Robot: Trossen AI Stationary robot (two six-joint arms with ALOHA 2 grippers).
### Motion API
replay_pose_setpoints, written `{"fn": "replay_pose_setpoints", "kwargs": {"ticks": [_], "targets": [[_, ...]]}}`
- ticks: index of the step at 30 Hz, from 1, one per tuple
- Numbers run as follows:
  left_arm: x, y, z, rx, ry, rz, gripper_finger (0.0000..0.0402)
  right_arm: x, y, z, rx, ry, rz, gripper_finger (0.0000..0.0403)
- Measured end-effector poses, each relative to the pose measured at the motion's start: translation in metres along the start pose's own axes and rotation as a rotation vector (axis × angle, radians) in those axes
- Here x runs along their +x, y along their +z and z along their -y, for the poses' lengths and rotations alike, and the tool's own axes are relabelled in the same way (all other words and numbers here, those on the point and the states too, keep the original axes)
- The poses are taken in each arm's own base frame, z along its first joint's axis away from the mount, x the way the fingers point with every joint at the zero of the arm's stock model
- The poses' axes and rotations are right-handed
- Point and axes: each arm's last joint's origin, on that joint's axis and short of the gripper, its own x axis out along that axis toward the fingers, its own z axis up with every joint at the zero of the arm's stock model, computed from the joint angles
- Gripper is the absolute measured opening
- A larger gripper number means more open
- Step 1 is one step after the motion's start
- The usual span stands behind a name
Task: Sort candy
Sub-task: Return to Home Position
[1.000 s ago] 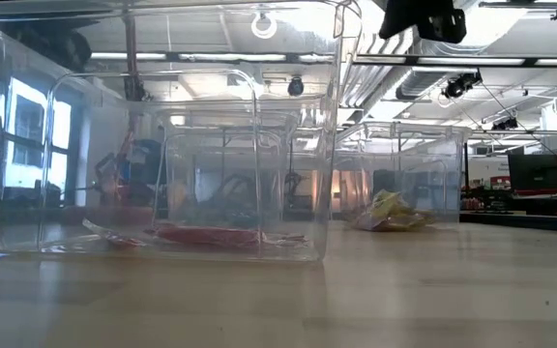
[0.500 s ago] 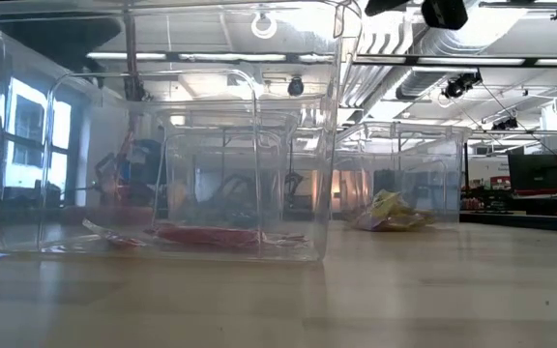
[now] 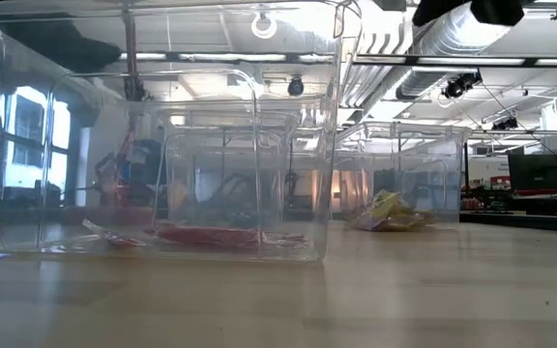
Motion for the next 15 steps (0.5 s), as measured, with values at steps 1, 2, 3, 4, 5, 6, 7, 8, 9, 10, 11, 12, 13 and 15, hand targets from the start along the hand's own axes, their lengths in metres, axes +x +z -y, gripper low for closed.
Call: {"fn": "replay_pose_setpoints", "kwargs": {"ticks": [1,2,3,4,5,6,7,8,9,10,11,12,13,15], "targets": [[0.000,0.001,-0.001,-0.002,0.019,0.010,0.0000,0.005,-0.004,0.002,0.002,0.044,-0.013,0.0000],[0.000,0.001,-0.001,-0.006,0.035,0.019,0.0000,0.011,-0.007,0.003,0.005,0.105,-0.014,0.0000],[0.000,0.001,-0.002,-0.013,0.050,0.027,0.0000,0.018,-0.009,0.005,0.004,0.175,-0.003,0.0000],[0.000,0.001,-0.002,-0.019,0.064,0.035,0.0000,0.027,-0.010,0.009,-0.005,0.240,0.010,0.0000],[0.000,0.001,-0.003,-0.020,0.075,0.040,0.0000,0.036,-0.012,0.014,-0.015,0.295,0.028,0.0000],[0.000,0.001,-0.003,-0.019,0.080,0.043,0.0000,0.046,-0.013,0.021,-0.028,0.341,0.051,0.0000],[0.000,0.001,-0.003,-0.019,0.083,0.044,0.0000,0.055,-0.013,0.029,-0.045,0.380,0.079,0.0000],[0.000,0.001,-0.003,-0.019,0.083,0.044,0.0000,0.062,-0.012,0.037,-0.066,0.416,0.115,0.0000],[0.000,0.001,-0.003,-0.019,0.083,0.044,0.0000,0.069,-0.010,0.046,-0.095,0.449,0.146,0.0000],[0.000,0.001,-0.003,-0.019,0.083,0.044,0.0000,0.073,-0.008,0.055,-0.131,0.486,0.175,0.0000],[0.000,0.001,-0.003,-0.019,0.084,0.043,0.0000,0.077,-0.006,0.064,-0.167,0.520,0.198,0.0000],[0.000,0.001,-0.003,-0.019,0.084,0.044,0.0000,0.081,-0.004,0.073,-0.196,0.550,0.217,0.0000],[0.000,0.001,-0.003,-0.019,0.083,0.044,0.0000,0.083,-0.003,0.081,-0.223,0.579,0.233,0.0000],[0.000,0.001,-0.003,-0.019,0.083,0.044,0.0000,0.084,-0.003,0.098,-0.268,0.624,0.268,0.0000]]}}
